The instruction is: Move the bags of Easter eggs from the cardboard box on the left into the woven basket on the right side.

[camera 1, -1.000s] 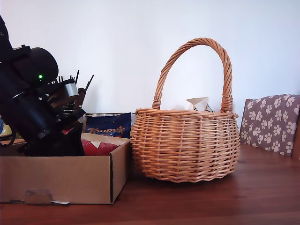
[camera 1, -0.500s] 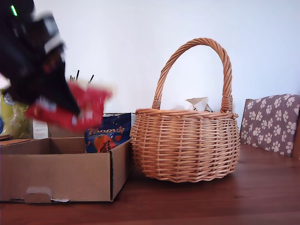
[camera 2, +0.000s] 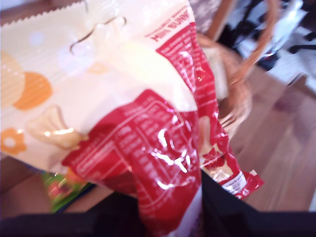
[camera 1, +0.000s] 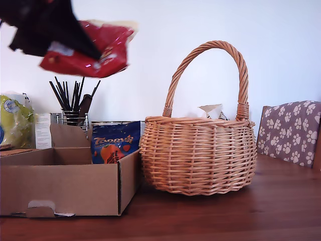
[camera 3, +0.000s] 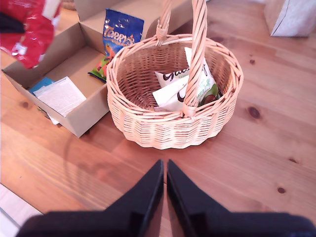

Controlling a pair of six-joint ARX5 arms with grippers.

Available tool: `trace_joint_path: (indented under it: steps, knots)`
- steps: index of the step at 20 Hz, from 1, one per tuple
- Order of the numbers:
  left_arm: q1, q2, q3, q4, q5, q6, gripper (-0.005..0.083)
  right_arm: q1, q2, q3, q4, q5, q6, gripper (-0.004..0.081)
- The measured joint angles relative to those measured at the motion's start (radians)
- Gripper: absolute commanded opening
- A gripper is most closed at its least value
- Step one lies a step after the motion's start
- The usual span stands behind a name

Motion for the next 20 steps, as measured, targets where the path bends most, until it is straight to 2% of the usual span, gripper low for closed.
trace_joint_path:
  steps: [4, 7, 15, 20]
  knots:
    - [-0.071, 0.094, 0.006, 0.148, 0.006, -0.069, 0.0055, 0.0, -0.006, 0.0, -0.011, 0.0, 0.0, -0.0013]
    - [-0.119, 0.223, 0.078, 0.139, 0.023, -0.096, 0.0055, 0.0, -0.002, 0.0, -0.01, 0.001, 0.0, -0.0013]
    - [-0.156, 0.569, 0.473, 0.008, 0.029, -0.122, 0.0055, 0.0, -0.003, 0.0, -0.006, 0.001, -0.002, -0.0013]
    - [-0.155, 0.761, 0.536, -0.004, 0.025, -0.128, 0.0057, 0.0, -0.003, 0.0, -0.005, 0.001, -0.027, -0.0013]
